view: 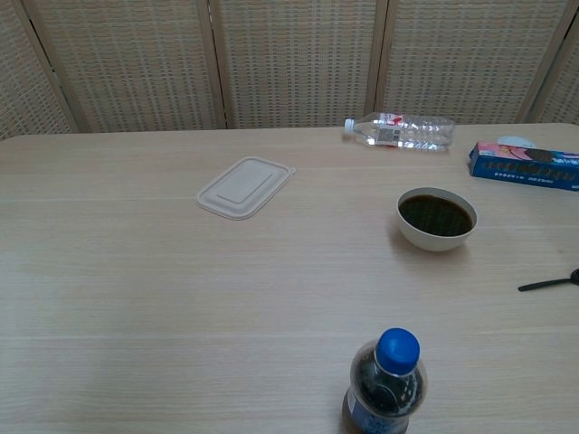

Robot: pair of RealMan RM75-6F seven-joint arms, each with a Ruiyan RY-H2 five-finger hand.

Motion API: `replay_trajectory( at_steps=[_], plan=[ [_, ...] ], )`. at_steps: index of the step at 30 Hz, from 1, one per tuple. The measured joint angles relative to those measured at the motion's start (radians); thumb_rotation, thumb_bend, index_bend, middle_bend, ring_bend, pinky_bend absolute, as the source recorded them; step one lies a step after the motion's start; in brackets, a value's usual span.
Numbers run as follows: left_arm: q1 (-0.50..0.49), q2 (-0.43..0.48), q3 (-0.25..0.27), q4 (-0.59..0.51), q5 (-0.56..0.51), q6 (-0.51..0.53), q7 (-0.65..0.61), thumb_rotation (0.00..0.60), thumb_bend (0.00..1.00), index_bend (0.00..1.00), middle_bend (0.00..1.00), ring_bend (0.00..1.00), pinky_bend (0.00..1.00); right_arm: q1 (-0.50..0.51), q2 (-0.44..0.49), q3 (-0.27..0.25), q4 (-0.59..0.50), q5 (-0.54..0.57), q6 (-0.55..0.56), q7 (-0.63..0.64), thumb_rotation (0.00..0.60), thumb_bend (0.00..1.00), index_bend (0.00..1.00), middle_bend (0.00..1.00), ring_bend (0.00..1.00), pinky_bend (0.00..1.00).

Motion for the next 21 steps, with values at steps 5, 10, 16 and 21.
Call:
replay_trajectory(
  at_steps=[5, 10, 16, 21],
  plan=[
    [0.0, 0.0, 0.0, 0.001, -0.002, -0.002, 0.0, 0.6, 0.37, 0.02, 0.0, 0.0, 0.0, -0.004, 0.02, 0.007, -0.033, -0.007, 0.027, -0.008, 0.6, 0.85, 0.31, 0.95, 1.0, 0.98],
    [0.0, 0.001, 0.0, 0.002, -0.002, -0.001, -0.003, 0.6, 0.37, 0.02, 0.0, 0.0, 0.0, -0.01, 0.041, 0.015, -0.08, -0.015, 0.08, -0.029, 0.6, 0.75, 0.32, 0.79, 0.92, 0.98],
    [-0.001, 0.0, -0.001, 0.006, -0.004, -0.003, -0.01, 0.6, 0.37, 0.02, 0.0, 0.0, 0.0, -0.031, 0.048, 0.038, -0.139, -0.026, 0.202, -0.067, 0.6, 0.48, 0.47, 0.56, 0.69, 0.97],
    [0.001, 0.003, -0.003, 0.014, -0.006, 0.001, -0.019, 0.6, 0.37, 0.02, 0.0, 0.0, 0.0, -0.058, 0.021, 0.065, -0.162, -0.031, 0.324, -0.105, 0.6, 0.43, 0.48, 0.48, 0.54, 0.87]
  ],
)
